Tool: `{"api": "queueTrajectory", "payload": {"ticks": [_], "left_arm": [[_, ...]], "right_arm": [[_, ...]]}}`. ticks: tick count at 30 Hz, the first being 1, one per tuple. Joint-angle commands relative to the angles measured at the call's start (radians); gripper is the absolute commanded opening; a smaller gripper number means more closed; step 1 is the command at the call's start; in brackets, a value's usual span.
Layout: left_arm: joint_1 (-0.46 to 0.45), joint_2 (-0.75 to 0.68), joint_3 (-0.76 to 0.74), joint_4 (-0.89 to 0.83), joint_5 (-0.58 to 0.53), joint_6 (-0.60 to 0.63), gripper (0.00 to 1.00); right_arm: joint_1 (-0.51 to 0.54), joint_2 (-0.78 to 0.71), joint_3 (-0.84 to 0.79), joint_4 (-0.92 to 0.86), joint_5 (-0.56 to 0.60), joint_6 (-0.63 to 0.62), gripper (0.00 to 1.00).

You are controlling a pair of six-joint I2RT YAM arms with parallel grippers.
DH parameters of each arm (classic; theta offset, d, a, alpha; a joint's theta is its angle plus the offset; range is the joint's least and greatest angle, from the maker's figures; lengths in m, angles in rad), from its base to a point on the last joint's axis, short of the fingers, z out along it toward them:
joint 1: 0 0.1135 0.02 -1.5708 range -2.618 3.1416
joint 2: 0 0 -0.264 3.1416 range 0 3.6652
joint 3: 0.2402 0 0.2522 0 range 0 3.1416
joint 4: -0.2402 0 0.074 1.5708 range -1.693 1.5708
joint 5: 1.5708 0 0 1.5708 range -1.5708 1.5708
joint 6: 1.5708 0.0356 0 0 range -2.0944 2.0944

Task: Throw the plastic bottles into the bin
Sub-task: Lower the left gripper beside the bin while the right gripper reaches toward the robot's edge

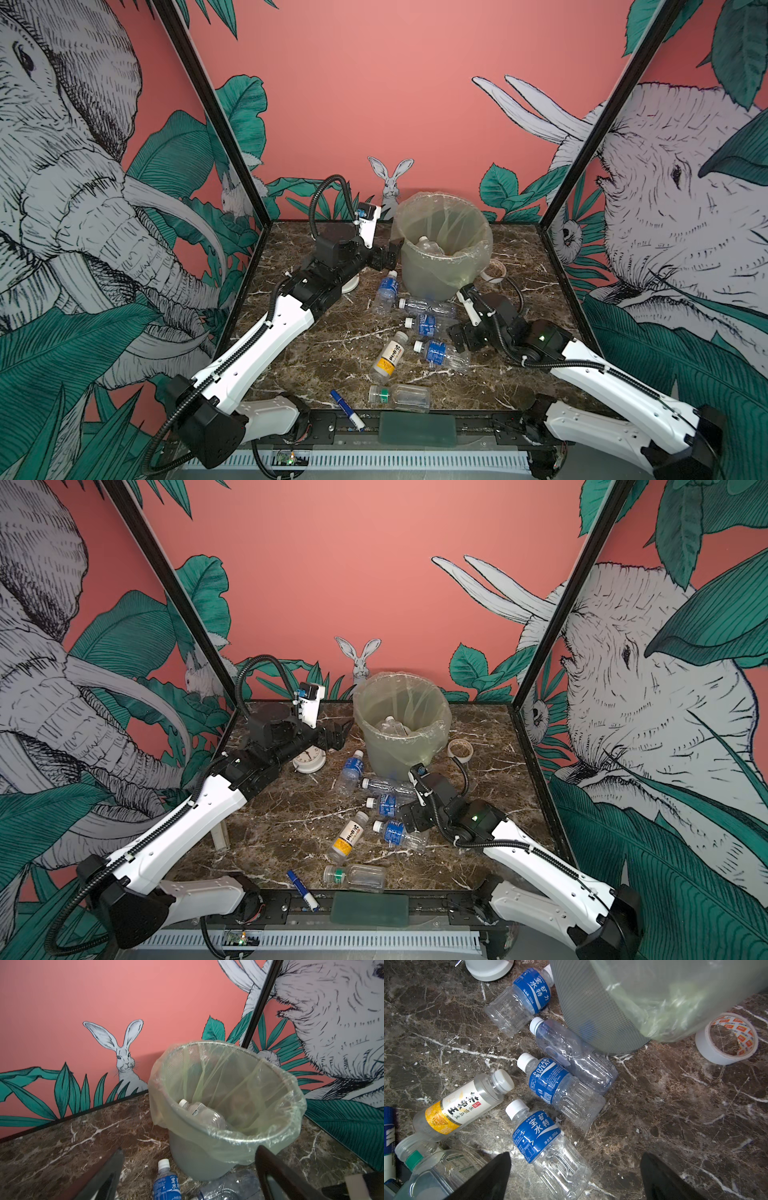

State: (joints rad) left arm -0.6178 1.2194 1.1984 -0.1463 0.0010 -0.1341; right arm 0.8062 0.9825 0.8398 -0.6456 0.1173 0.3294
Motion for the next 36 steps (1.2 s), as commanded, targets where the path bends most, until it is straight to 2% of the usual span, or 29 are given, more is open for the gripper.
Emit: {"api": "queueTrajectory", "payload": {"ticks": [1, 10, 27, 36], "left_arm": [[0.007, -0.065, -0.049, -0.035, -0.016, 0.008, 1.0], [0.013, -0.104, -0.216, -0.082, -0.061, -0.029, 1.0], [0.061, -0.052, -0.428, -0.015, 0.082, -0.113, 0.99], [0.067, -0.043, -0.471, -0.018, 0.115, -0.114, 0.99]], "right_arm": [[0.018, 0.02, 0.013, -0.013, -0.036, 0.003, 0.99], [0.138, 0.086, 0.039, -0.04, -0.052, -0.019, 0.93], [0.464, 0.236, 0.114, -0.029, -0.033, -0.109, 0.86], [0.557, 0.354, 0.165, -0.022, -0.078, -0.15, 0.83]]}}
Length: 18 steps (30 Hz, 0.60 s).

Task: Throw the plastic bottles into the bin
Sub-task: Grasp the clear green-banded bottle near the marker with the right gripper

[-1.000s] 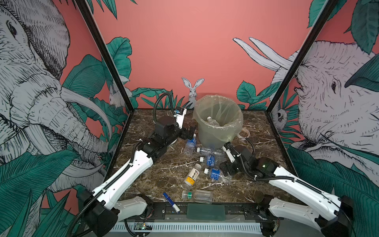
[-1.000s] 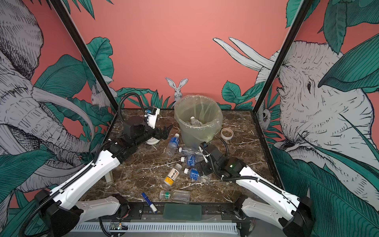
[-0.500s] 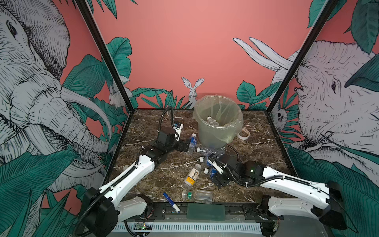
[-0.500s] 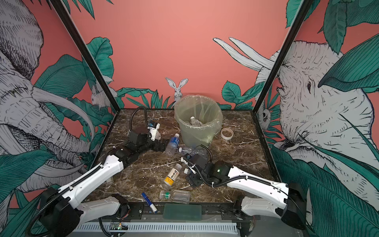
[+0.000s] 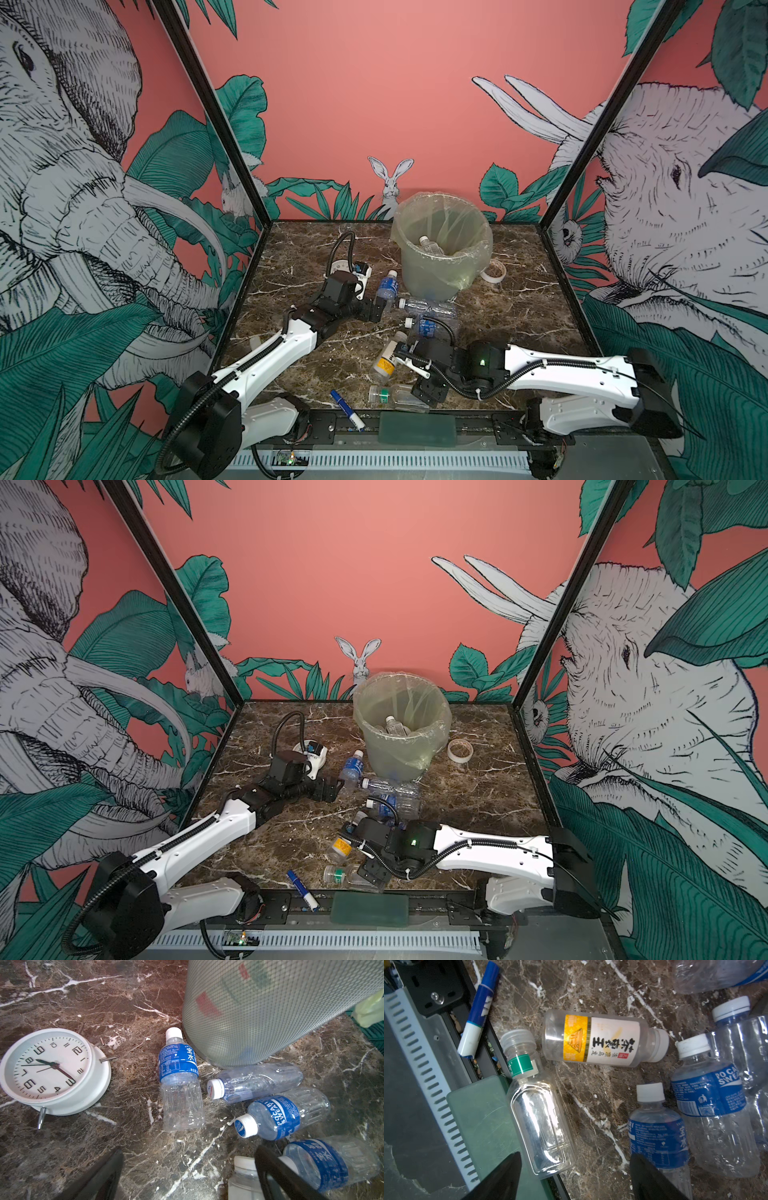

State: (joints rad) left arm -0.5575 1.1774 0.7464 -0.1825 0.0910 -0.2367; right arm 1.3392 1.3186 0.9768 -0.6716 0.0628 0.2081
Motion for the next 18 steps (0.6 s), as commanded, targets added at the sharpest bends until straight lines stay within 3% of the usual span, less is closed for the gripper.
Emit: {"api": "queueTrajectory", "payload": {"ticks": [1, 18], "left_arm": [[0.007, 0.003, -0.022, 0.018, 0.027, -0.012, 1.0], [0.018, 0.017, -0.064, 0.023, 0.046, -0.021, 1.0]], "right_arm": [[0.03, 0.031, 0.033, 0.007, -0.033, -0.033, 0.82], [0.073, 0.215, 0.082, 0.027, -0.097, -0.067, 0.76]]}}
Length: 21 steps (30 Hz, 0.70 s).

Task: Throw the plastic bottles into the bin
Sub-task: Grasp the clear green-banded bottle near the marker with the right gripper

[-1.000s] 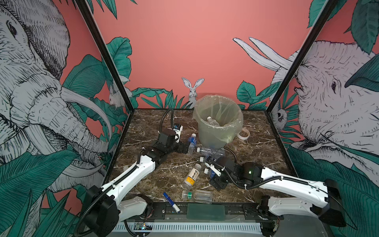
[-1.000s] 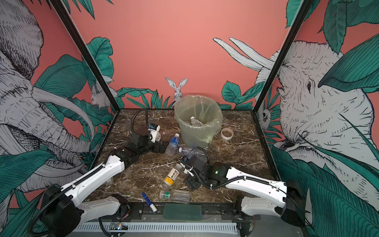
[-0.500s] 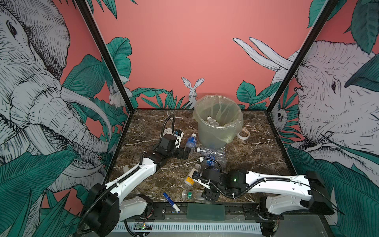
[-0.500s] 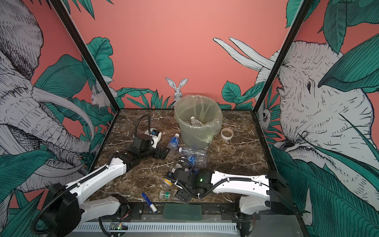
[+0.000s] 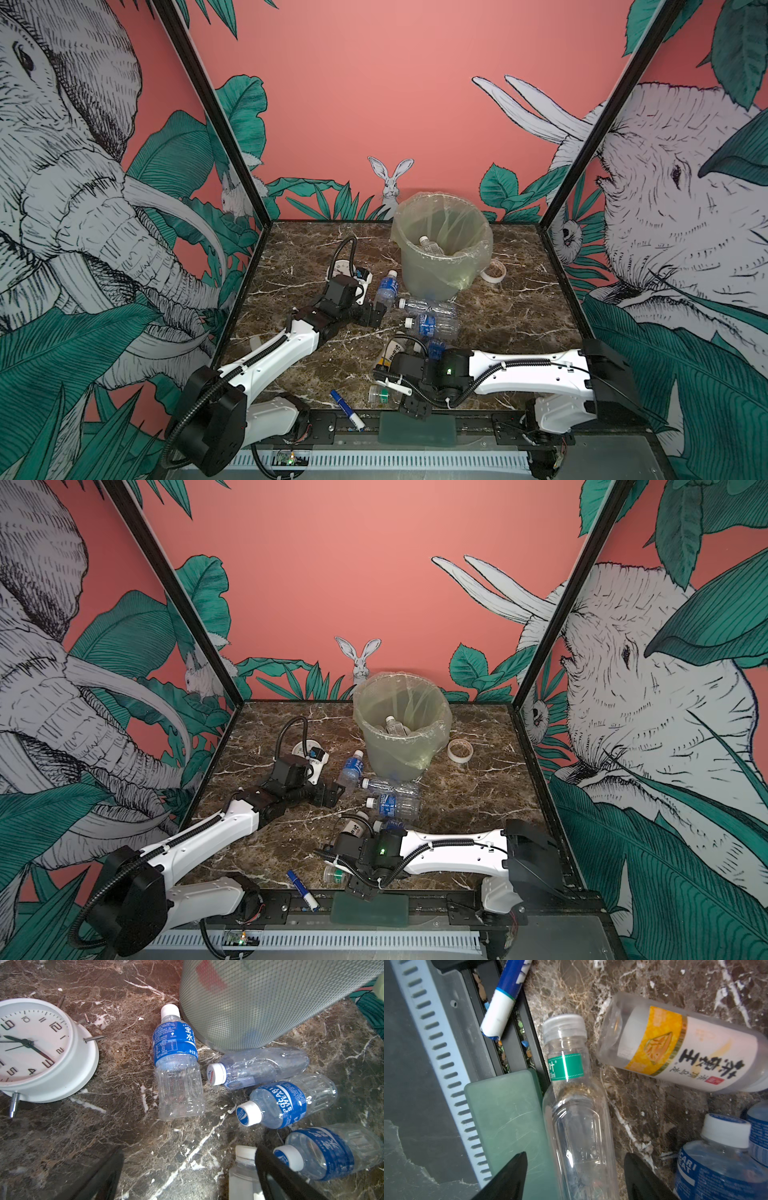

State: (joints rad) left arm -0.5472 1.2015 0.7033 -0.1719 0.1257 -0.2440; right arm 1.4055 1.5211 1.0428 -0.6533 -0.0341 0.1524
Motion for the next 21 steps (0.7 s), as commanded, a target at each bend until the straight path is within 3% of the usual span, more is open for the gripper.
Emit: {"api": "queueTrajectory", "payload": {"ticks": [1, 17, 21], "left_arm": [[0.009, -0.007, -0.024, 0.012, 0.012, -0.015, 1.0], [0.024, -0.014, -0.056, 0.02, 0.019, -0.029, 1.0], [0.025, -0.015, -0.059, 0.022, 0.019, -0.029, 0.99]], "right_arm": [[0.006, 0.016, 0.014, 0.015, 0.002, -0.01, 0.76], [0.005, 0.119, 0.022, 0.003, 0.041, -0.025, 0.6], [0.002, 0.152, 0.026, -0.005, 0.053, -0.025, 0.64]]}}
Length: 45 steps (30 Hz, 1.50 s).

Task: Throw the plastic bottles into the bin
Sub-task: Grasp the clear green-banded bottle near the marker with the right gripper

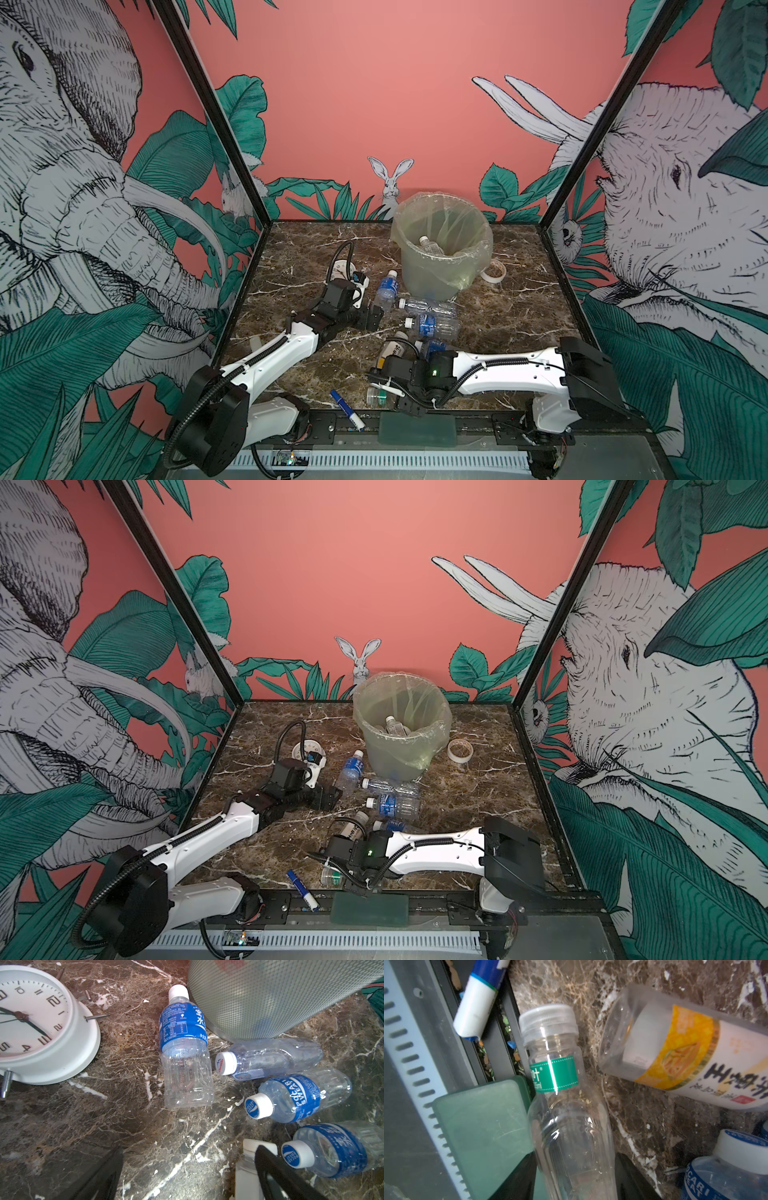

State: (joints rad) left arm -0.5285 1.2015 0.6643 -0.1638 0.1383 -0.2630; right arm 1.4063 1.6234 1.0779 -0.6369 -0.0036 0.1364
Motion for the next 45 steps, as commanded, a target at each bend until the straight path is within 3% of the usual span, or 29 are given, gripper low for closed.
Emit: {"api": "queueTrajectory", "payload": {"ticks": [1, 13, 17, 23, 37, 45], "left_arm": [[0.007, -0.015, -0.02, 0.015, 0.007, -0.011, 0.99], [0.013, -0.019, -0.033, 0.022, 0.014, -0.017, 1.0], [0.015, -0.021, -0.036, 0.022, 0.014, -0.018, 1.0], [0.016, -0.023, -0.035, 0.021, 0.017, -0.017, 1.0], [0.018, -0.01, -0.038, 0.034, 0.033, -0.022, 1.0], [0.018, -0.005, -0.032, 0.028, 0.047, -0.021, 1.0]], "right_arm": [[0.0, 0.058, -0.007, -0.023, 0.024, -0.01, 0.65], [-0.04, 0.093, -0.002, -0.02, 0.043, -0.005, 0.68], [-0.053, 0.117, 0.002, -0.022, 0.054, -0.004, 0.74], [-0.059, 0.114, 0.001, -0.023, 0.065, -0.011, 0.7], [-0.043, -0.241, -0.137, 0.087, 0.189, -0.033, 0.59], [-0.046, -0.496, -0.278, 0.185, 0.377, 0.063, 0.57]]}}
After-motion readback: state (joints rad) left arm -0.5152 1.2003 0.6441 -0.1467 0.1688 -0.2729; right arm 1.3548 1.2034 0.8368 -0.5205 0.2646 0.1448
